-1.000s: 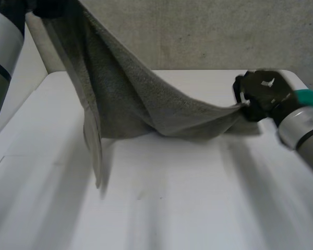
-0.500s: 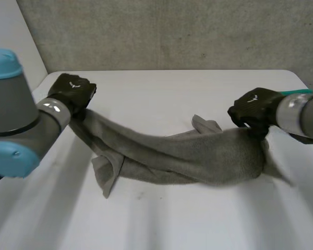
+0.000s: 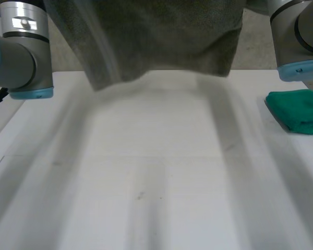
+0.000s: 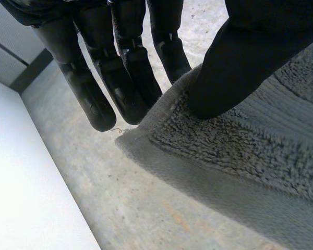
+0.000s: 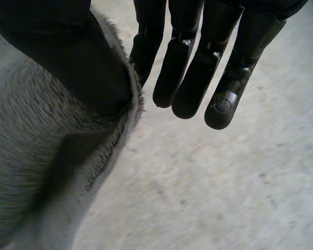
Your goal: Fold the laundry.
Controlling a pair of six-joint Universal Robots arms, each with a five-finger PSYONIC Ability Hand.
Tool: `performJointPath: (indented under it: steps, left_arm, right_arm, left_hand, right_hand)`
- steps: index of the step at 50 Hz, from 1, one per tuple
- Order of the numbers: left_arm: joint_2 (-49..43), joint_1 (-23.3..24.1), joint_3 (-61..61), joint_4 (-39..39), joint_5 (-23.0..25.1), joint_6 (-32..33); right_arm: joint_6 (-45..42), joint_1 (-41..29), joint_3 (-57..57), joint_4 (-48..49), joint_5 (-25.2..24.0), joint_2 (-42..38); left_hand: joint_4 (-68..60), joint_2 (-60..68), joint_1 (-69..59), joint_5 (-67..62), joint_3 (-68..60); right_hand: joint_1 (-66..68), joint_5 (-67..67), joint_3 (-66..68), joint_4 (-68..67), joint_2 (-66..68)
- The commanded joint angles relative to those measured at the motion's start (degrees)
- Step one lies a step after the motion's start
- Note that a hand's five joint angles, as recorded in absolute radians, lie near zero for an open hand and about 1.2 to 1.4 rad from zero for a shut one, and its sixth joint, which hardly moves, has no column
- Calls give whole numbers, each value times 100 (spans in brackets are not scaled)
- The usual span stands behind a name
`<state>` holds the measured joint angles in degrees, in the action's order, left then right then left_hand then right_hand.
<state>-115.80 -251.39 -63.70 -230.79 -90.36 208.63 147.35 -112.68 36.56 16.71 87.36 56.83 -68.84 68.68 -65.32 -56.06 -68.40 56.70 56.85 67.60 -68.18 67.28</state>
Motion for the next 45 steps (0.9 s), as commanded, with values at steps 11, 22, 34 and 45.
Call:
performJointPath:
  steps: [11,22,34,45]
  left_arm:
    - [805,-86,-3050,1686,176,-182]
    - [927,-77,-4027,2170,141,-182]
    - [1446,-306,-4053,2443,132,-270]
    - [1490,-314,-4054,2504,132,-279]
  right_arm:
    - [-479,-113,2994,-3727,-386,452]
    - [-374,-105,4649,-2981,-957,452]
    - [1617,860,5879,-1821,-1255,1752]
    - [3133,2038,6951,-1627,-2055,2289]
  left_hand:
    - [-1116,1132,-1468,-1394,-1160]
    - [-1116,1132,-1468,-1394,-1160]
    - [-1116,1132,-1468,-1394,-1160]
    - [-1116,1132,-1468,-1394,-1160]
  right_hand:
    - [2330,1315,1240,-1182,1272]
    - [2330,1315,1240,-1182,1272]
    - [-3378,-4394,-4469,4527,-4437]
    - [-3989,-5005,-5080,5138,-5048]
